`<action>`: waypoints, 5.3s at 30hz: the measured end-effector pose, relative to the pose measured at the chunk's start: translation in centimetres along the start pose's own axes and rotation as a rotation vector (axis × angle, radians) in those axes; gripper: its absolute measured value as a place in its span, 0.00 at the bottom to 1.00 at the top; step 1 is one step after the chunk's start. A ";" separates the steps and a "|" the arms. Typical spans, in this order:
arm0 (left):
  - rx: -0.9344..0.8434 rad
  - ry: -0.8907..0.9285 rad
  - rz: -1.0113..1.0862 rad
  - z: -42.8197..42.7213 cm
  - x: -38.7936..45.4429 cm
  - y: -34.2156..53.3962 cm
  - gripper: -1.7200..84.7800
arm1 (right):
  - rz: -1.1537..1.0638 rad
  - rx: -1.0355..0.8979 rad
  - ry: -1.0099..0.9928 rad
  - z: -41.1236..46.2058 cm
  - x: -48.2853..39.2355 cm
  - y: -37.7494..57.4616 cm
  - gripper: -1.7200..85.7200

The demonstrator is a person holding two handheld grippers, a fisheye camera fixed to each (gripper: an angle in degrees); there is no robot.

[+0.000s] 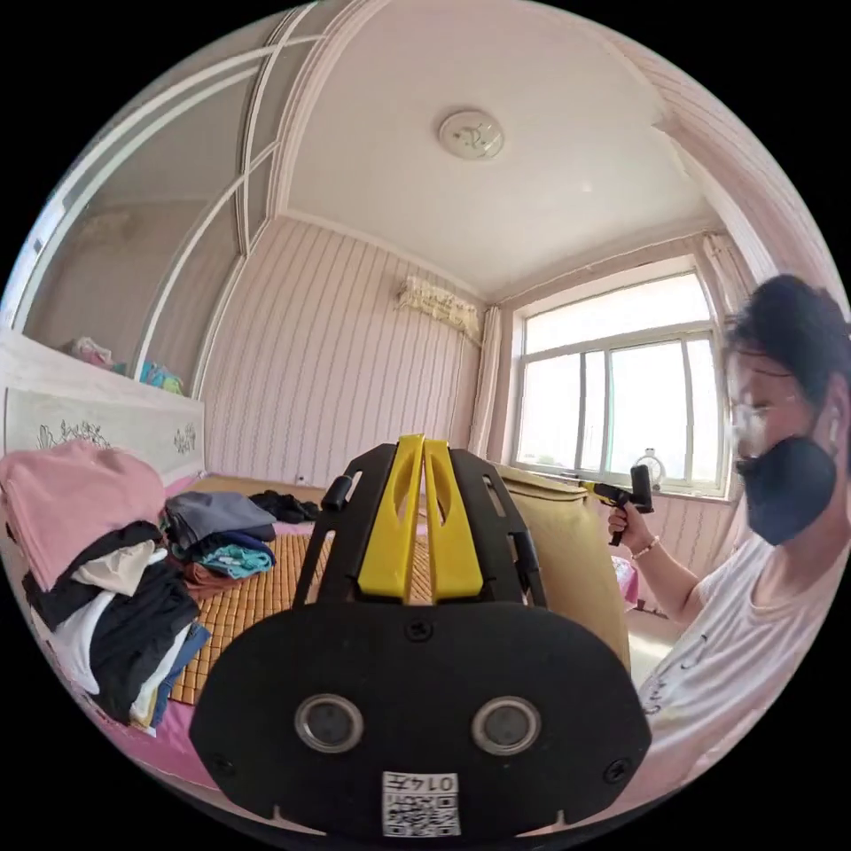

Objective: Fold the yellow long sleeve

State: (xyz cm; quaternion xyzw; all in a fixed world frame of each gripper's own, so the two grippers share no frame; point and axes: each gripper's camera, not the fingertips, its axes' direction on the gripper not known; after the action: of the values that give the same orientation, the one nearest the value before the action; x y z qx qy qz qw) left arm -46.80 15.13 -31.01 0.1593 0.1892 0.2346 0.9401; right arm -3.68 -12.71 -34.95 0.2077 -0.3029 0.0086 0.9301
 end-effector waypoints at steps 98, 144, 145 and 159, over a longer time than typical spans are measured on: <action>-1.011 -0.140 -0.123 17.9 -5.9 32.1 0.01 | 0.600 -0.638 0.300 16.0 19.4 31.7 0.03; -1.290 -0.105 -0.341 76.0 -23.1 26.6 0.01 | 0.582 -0.847 0.134 55.4 56.2 4.6 0.01; -1.279 -0.123 -0.405 76.9 -24.3 26.9 0.01 | 0.592 -0.854 0.149 55.9 56.6 4.5 0.01; -1.255 -0.192 -0.538 82.2 -32.2 30.8 0.06 | 0.714 -0.811 0.407 55.6 63.0 3.8 0.11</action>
State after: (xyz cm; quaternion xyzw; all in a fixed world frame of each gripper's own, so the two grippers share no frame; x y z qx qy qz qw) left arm -49.47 7.47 62.11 -0.4475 -0.0336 0.0433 0.8926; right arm 16.06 -37.91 42.85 -0.2861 -0.1482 0.2448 0.9145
